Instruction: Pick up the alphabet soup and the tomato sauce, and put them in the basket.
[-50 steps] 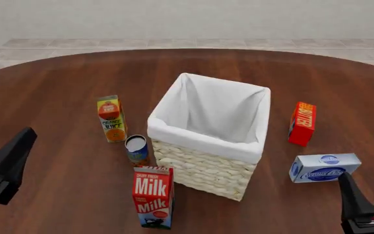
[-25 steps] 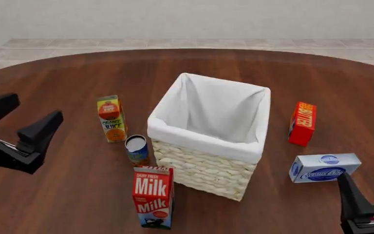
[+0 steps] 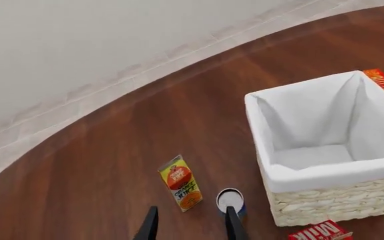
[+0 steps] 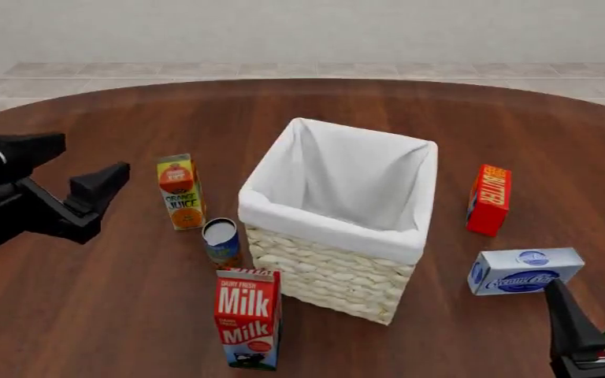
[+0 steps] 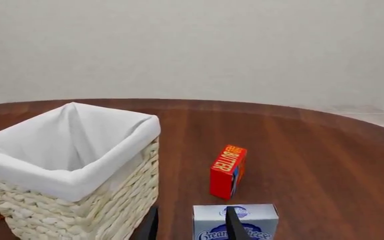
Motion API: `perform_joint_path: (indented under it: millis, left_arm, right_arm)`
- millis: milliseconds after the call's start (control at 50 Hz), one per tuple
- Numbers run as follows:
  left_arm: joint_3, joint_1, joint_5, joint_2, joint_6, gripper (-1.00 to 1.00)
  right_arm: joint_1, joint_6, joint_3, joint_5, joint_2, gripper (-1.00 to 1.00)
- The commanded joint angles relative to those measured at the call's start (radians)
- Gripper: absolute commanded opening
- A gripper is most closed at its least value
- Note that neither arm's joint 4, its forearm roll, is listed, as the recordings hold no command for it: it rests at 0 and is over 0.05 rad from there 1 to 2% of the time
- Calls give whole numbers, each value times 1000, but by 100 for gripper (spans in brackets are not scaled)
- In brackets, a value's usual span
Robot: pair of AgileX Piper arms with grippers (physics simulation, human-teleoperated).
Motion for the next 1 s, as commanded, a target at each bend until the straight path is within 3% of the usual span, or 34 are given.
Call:
perform_joint_path:
  millis: [20, 60, 120, 140, 200, 260, 580, 1000]
  left_arm:
    - [-62, -35, 70, 88, -30, 100]
    - [-80, -52, 92, 113, -67, 100]
    - [-73, -59, 96, 141, -43, 100]
    - [-74, -87, 111, 151, -80, 100]
    - [-75, -87, 111, 151, -81, 100]
    - [-80, -104, 123, 186, -138, 100]
    - [-83, -28, 43, 348, -88, 100]
    - [-118, -71, 7, 493, -161, 100]
  right_arm:
    - [7, -3, 0, -2, 2, 100]
    - [7, -4, 0, -6, 7, 100]
    - [7, -5, 0, -9, 10, 100]
    - [8, -5, 0, -10, 12, 100]
    - [8, -5, 0, -11, 12, 100]
    - [9, -7, 1, -12, 14, 100]
    - [8, -3, 0, -2, 5, 100]
    - [12, -3, 1, 2, -1, 100]
